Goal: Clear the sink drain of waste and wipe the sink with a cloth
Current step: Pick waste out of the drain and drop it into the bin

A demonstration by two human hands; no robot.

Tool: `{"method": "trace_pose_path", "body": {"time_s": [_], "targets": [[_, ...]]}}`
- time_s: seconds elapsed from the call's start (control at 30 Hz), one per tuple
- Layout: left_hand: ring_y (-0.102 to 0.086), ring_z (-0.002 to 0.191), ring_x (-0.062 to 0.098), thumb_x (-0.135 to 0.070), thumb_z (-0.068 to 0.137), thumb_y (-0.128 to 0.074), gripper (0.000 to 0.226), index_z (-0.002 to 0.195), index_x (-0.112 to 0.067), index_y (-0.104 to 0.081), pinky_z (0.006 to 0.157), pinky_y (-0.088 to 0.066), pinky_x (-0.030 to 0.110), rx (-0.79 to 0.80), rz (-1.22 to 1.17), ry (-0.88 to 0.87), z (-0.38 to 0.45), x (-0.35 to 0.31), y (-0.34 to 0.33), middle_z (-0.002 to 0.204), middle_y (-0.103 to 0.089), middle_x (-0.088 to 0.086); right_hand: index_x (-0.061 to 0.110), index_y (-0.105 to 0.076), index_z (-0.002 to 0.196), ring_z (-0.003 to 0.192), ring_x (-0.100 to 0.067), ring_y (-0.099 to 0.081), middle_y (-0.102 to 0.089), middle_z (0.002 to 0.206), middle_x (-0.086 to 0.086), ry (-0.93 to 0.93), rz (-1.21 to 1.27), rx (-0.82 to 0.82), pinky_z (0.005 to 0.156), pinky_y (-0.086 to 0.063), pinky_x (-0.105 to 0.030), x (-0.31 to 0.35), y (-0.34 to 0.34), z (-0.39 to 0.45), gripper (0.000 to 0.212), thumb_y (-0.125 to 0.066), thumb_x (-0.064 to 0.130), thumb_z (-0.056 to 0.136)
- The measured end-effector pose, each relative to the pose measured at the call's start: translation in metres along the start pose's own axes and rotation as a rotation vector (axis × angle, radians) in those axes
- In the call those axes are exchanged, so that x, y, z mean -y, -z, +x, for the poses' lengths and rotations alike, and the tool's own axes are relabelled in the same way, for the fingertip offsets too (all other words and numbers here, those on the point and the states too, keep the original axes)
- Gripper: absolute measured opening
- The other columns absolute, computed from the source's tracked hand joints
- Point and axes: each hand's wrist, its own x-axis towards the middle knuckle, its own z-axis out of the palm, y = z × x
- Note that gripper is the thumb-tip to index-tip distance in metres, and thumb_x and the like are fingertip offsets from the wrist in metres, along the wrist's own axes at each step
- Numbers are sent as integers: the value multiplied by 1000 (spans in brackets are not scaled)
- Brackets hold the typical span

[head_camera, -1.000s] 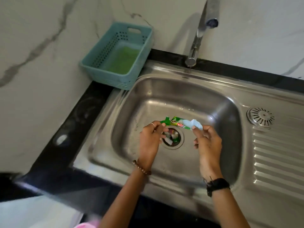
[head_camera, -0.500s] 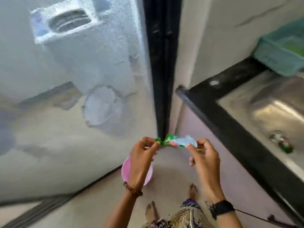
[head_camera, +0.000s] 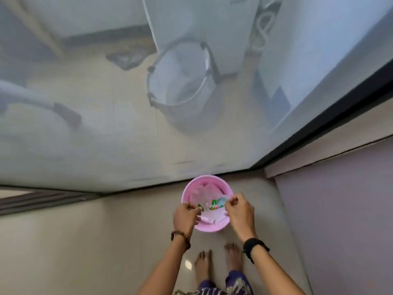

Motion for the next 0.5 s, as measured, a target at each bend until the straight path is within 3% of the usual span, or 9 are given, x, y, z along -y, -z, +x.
{"method": "trace_pose_path", "body": {"time_s": [0.13,0.23,0.3,0.33,0.4,0.5], "targets": [[-59,55,25,7,76,-54,20,61,-7,-54,63,-54,31,-45,42,23,78,50,-27,67,-62,16,7,-55,85,86,-34,-64,-63,90,-15,-78,-52,84,79,-55,-46,-54,-63,61,9,-56,-2,83],[-51,46,17,12,86,-37,27,71,-4,-52,42,-46,16,16,15,50,105,64,-41,61,-52,12,8,-54,87,85,-34,-64,-62,90,-14,-165,-22,132,78,-55,-49,-78,-87,81,11,-56,-2,82],[-47,50,18,7,93,-30,29,76,-4,-51,37,-41,12,47,-6,78,104,66,-46,61,-49,10,7,-55,88,76,-31,-64,-61,84,-12,-198,36,134,67,-58,-42,-80,-89,82,2,-53,6,88],[-49,52,19,3,95,-31,26,81,-3,-53,39,-43,13,75,-104,133,97,62,-47,61,-51,11,6,-57,87,67,-26,-62,-61,78,-12,-218,92,121,58,-58,-34,-75,-86,77,8,-50,10,91],[-54,45,16,-8,97,-36,28,80,0,-57,40,-46,14,71,-289,177,76,47,-41,51,-57,8,8,-57,78,48,-17,-52,-57,61,-6,-303,282,75,41,-48,-21,-56,-73,63,20,-47,14,93],[-37,24,6,-20,97,-41,35,64,-12,-49,29,-30,13,80,-613,255,20,7,-22,30,-42,-5,16,-48,63,30,-8,-33,-42,42,6,-458,628,85,29,-28,-14,-4,-33,25,29,-48,16,92]]}}
